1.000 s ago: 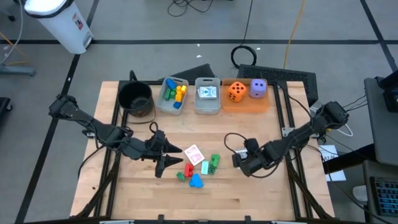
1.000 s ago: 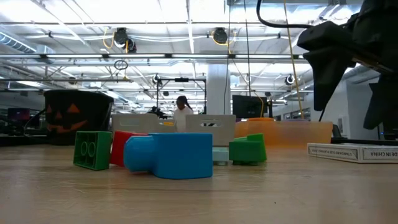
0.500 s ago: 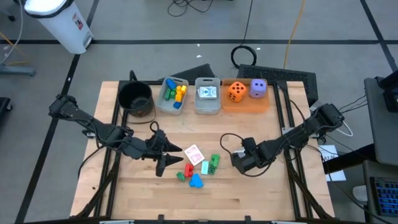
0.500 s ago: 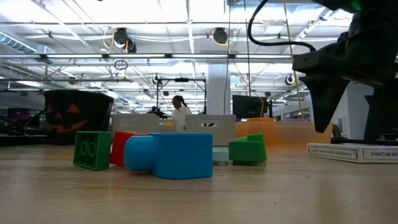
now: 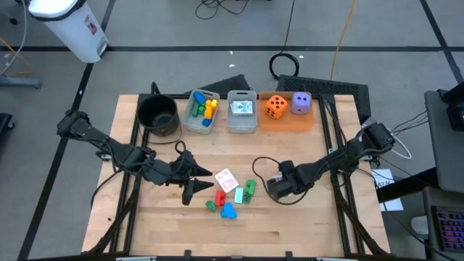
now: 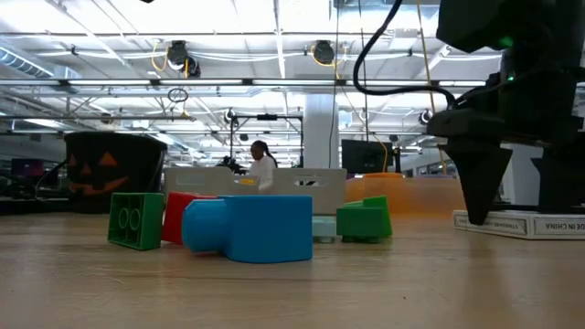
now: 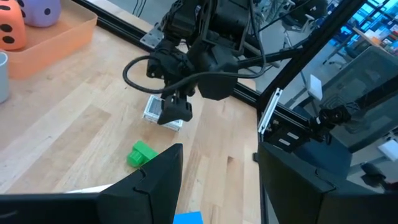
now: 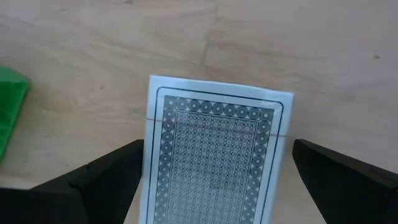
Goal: Pick & Place Toys
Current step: Put the black deck of cards into the right gray bin
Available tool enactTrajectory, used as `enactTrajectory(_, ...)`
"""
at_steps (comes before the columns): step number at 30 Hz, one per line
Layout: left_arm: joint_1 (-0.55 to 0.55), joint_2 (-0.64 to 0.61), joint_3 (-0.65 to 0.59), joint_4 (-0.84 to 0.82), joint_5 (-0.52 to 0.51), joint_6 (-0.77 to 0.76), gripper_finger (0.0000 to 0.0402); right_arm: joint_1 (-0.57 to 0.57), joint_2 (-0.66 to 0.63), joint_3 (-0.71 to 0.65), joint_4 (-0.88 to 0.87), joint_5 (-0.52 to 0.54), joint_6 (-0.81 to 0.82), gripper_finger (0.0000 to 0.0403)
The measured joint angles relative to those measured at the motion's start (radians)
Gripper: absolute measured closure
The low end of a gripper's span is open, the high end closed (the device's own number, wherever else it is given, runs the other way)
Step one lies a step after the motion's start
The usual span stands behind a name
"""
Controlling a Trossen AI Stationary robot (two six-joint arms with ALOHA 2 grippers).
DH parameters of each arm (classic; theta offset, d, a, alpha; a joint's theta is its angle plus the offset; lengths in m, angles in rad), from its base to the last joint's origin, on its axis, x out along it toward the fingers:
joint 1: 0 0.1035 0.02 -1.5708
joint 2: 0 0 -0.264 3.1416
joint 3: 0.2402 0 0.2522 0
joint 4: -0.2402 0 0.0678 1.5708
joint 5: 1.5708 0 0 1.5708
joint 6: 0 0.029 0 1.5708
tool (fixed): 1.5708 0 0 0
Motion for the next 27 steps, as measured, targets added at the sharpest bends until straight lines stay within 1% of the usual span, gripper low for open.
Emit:
enactTrajectory(20, 0.000, 0.000, 0.000, 0.001, 0.000, -0.010, 0.0186, 0.000, 0.007, 0.000, -0.013, 0.001, -0.029, 0.0010)
enactTrajectory(23, 0.000, 0.000, 0.000, 0.000, 0.000, -0.010, 0.0186, 0.000, 0.007, 0.000, -0.013, 0.001, -0.029, 0.0024)
enactTrajectory(27, 0.000, 0.000, 0.000, 0.001, 0.000, -0.010, 0.0186, 0.000, 0.007, 0.000, -0.014, 0.000, -0.029, 0.0065)
